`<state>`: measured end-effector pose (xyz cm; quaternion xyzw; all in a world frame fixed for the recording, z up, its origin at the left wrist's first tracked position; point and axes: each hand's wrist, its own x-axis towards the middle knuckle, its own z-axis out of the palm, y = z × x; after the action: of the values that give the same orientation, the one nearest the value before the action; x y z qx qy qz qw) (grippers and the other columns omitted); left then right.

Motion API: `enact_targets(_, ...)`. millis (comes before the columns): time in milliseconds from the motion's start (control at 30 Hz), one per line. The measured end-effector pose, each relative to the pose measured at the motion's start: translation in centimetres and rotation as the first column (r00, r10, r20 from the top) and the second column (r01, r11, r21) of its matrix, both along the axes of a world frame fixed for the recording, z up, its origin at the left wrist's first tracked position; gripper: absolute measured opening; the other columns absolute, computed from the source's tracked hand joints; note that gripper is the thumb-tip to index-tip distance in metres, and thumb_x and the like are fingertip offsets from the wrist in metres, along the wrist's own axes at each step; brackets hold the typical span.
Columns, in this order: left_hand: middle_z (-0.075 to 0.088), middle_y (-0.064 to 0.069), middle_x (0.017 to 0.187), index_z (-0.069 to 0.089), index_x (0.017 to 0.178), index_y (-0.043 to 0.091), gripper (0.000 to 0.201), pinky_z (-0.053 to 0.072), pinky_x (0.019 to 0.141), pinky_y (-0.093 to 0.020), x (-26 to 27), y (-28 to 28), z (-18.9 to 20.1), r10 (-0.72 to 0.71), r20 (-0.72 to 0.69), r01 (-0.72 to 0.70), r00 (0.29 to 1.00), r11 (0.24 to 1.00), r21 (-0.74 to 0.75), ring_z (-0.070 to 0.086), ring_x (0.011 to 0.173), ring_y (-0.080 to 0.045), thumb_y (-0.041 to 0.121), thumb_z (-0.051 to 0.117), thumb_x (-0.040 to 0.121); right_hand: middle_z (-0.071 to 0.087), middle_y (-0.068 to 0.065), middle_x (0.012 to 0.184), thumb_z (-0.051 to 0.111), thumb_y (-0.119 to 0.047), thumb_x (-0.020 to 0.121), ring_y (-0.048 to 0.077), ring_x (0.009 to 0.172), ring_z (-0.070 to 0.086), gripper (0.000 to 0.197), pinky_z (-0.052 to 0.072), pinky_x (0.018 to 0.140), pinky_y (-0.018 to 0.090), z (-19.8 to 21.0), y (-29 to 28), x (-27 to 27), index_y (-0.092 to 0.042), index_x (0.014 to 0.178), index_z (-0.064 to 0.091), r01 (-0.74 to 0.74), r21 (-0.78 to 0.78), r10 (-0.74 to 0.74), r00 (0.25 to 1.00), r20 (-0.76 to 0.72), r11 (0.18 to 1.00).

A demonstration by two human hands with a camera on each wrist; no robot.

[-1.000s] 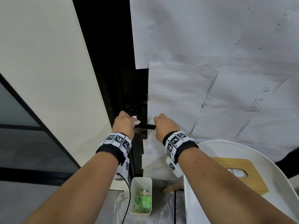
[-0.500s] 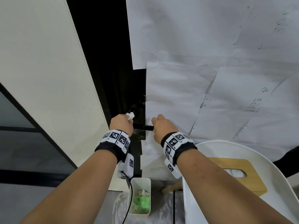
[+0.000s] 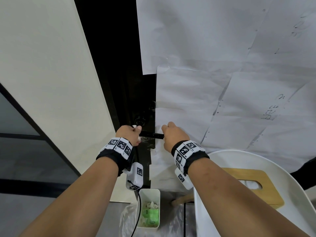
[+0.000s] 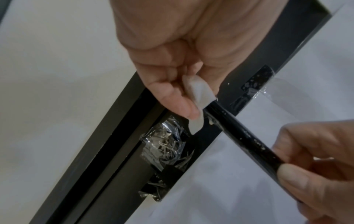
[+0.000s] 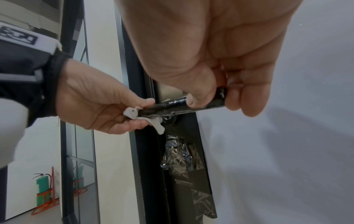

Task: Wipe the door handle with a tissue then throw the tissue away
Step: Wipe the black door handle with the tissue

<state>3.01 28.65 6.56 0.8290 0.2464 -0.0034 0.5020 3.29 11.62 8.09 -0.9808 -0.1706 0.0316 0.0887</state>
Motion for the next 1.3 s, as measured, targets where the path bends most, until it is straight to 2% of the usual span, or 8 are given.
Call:
enact_targets(67,0.059,-0.016,0.072,0.054,0.096,-0.002,0.034,0.053,0.052,-0.021,-0.5,-0.5,0.7,0.057,-0.053,-0.063,0.997,0.991,-0.12,0.061,0.06,-0.027,0.031,0.045,0.099,0.045,0.01,0.105,0.054,-0.004,0.086,0.024,0.073,0.044,0.019,0.042,0.062,0.033,-0.1,0.0,0.1,-0.009,0.103,0.05,0.001,0.003,-0.001,1.0,0.004,1.0)
enact_targets(133,0.061,-0.015,0.098,0.046,0.123,0.0,0.043,0.052,0.071,-0.025,-0.7,-0.7,1.4,0.047,-0.087,-0.059,0.995,0.988,-0.144,0.062,0.088,-0.027,0.034,0.048,0.097,0.044,0.009,0.105,0.054,-0.004,0.086,0.024,0.073,0.044,0.019,0.041,0.061,0.033,-0.2,0.0,0.1,-0.01,0.103,0.05,0.0,0.004,0.0,1.0,0.006,1.0)
enact_targets(233,0.056,-0.011,0.127,0.043,0.133,0.001,0.055,0.041,0.096,-0.029,-1.5,-0.6,1.0,-0.09,-0.082,0.107,0.993,0.967,0.23,0.053,0.119,-0.025,0.042,0.044,0.097,0.045,0.01,0.106,0.054,-0.004,0.086,0.024,0.073,0.044,0.019,0.041,0.062,0.034,-0.2,0.0,0.2,-0.01,0.103,0.05,0.001,0.007,-0.001,1.0,0.006,1.0)
enact_targets(333,0.064,-0.014,0.115,0.058,0.121,0.0,0.035,0.051,0.094,-0.034,-0.8,-0.3,0.3,0.111,0.037,-0.105,0.993,0.986,-0.132,0.065,0.102,-0.03,0.024,0.051,0.097,0.045,0.01,0.106,0.054,-0.004,0.086,0.024,0.073,0.044,0.019,0.042,0.061,0.034,-0.2,0.0,0.2,-0.009,0.103,0.049,0.001,0.001,-0.001,1.0,0.005,1.0)
enact_targets(467,0.072,-0.009,0.091,0.073,0.099,0.011,0.02,0.055,0.08,-0.034,-1.7,0.6,-1.1,0.038,0.139,-0.068,0.99,0.973,0.221,0.069,0.083,-0.028,0.025,0.061,0.09,0.044,0.01,0.106,0.053,-0.004,0.086,0.024,0.073,0.043,0.019,0.041,0.061,0.033,-0.1,0.0,0.0,-0.009,0.104,0.049,0.002,0.001,-0.002,1.0,0.004,1.0)
enact_targets(767,0.051,-0.011,0.117,0.066,0.12,0.023,0.031,0.042,0.078,-0.021,-2.7,-1.4,0.5,-0.191,0.271,0.015,0.943,0.841,0.54,0.06,0.095,-0.026,0.014,0.054,0.093,0.044,0.012,0.107,0.052,-0.003,0.088,0.025,0.072,0.042,0.016,0.039,0.062,0.034,-0.1,-0.1,-0.3,-0.008,0.102,0.049,0.011,0.005,-0.012,1.0,0.021,1.0)
enact_targets(967,0.053,-0.007,0.117,0.065,0.122,0.021,0.041,0.051,0.09,-0.034,-2.8,-1.9,-0.5,-0.279,0.158,0.139,0.947,0.802,0.58,0.059,0.103,-0.027,0.0,0.054,0.087,0.044,0.012,0.108,0.052,-0.003,0.088,0.026,0.072,0.042,0.017,0.039,0.063,0.034,0.1,-0.2,-0.4,-0.006,0.105,0.049,0.003,-0.004,-0.003,1.0,0.013,1.0)
enact_targets(1300,0.053,0.002,0.121,0.069,0.114,0.02,0.027,0.041,0.085,-0.019,-2.4,0.7,0.1,-0.255,0.202,0.116,0.946,0.844,0.524,0.059,0.099,-0.017,0.021,0.068,0.087,0.045,0.009,0.106,0.053,-0.009,0.088,0.025,0.074,0.045,0.019,0.04,0.061,0.034,0.2,0.0,-0.2,-0.01,0.106,0.05,0.018,-0.046,-0.017,1.0,0.017,0.999)
